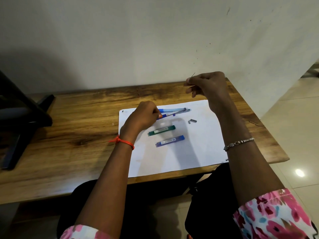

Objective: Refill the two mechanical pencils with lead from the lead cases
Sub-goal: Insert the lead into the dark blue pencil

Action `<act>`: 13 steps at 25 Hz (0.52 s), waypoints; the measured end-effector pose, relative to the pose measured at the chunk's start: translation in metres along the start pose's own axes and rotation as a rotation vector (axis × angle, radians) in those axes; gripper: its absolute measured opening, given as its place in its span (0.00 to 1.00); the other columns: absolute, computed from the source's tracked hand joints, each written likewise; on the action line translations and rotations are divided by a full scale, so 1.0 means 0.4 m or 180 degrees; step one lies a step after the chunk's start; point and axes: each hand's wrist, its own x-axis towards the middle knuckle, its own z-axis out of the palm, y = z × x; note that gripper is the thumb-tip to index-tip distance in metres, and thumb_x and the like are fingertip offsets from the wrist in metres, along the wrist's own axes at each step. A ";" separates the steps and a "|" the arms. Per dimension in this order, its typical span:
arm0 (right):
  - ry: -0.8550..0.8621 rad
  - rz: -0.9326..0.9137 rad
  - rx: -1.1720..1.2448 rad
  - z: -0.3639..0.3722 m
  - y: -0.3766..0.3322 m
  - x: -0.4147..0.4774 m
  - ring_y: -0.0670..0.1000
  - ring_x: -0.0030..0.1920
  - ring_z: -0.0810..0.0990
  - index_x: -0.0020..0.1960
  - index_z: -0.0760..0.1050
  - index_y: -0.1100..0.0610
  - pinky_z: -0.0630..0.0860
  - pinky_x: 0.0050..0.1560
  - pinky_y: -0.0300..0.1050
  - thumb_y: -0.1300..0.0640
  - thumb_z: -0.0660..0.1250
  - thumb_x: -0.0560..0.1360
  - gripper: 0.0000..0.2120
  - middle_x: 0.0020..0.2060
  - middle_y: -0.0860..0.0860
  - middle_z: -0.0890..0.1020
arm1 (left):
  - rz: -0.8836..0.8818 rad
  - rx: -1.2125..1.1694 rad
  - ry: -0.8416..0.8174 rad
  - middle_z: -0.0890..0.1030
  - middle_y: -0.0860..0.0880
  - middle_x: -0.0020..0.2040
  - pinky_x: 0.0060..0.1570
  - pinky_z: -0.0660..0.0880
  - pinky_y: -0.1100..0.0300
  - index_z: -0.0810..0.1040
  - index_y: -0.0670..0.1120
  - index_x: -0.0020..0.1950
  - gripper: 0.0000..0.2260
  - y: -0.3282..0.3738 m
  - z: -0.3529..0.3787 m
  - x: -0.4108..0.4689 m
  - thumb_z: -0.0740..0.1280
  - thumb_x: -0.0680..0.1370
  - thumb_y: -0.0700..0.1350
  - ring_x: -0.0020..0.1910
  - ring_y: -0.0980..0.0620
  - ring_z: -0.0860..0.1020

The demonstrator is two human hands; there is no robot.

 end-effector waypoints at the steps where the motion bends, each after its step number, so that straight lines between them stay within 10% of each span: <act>1: 0.0100 -0.0137 0.0211 0.003 -0.006 -0.001 0.50 0.24 0.78 0.41 0.80 0.70 0.72 0.26 0.39 0.68 0.67 0.71 0.04 0.35 0.60 0.82 | 0.0039 -0.0242 0.0100 0.80 0.41 0.48 0.42 0.67 0.60 0.80 0.37 0.51 0.09 0.000 -0.009 0.001 0.63 0.77 0.40 0.43 0.49 0.75; 6: 0.0432 -0.0567 0.1136 0.000 -0.026 -0.005 0.51 0.24 0.71 0.43 0.80 0.67 0.66 0.26 0.39 0.69 0.68 0.70 0.03 0.34 0.56 0.83 | 0.0192 -0.1931 0.0357 0.76 0.48 0.43 0.36 0.77 0.68 0.76 0.41 0.57 0.09 0.008 -0.040 -0.007 0.60 0.78 0.36 0.38 0.57 0.76; 13: 0.0020 -0.0690 0.1588 -0.003 -0.048 -0.023 0.49 0.29 0.71 0.41 0.81 0.58 0.64 0.28 0.39 0.66 0.68 0.70 0.06 0.33 0.51 0.83 | 0.0590 -0.2313 0.0149 0.77 0.55 0.44 0.50 0.73 0.60 0.74 0.47 0.50 0.09 0.022 -0.045 -0.023 0.59 0.78 0.35 0.42 0.55 0.78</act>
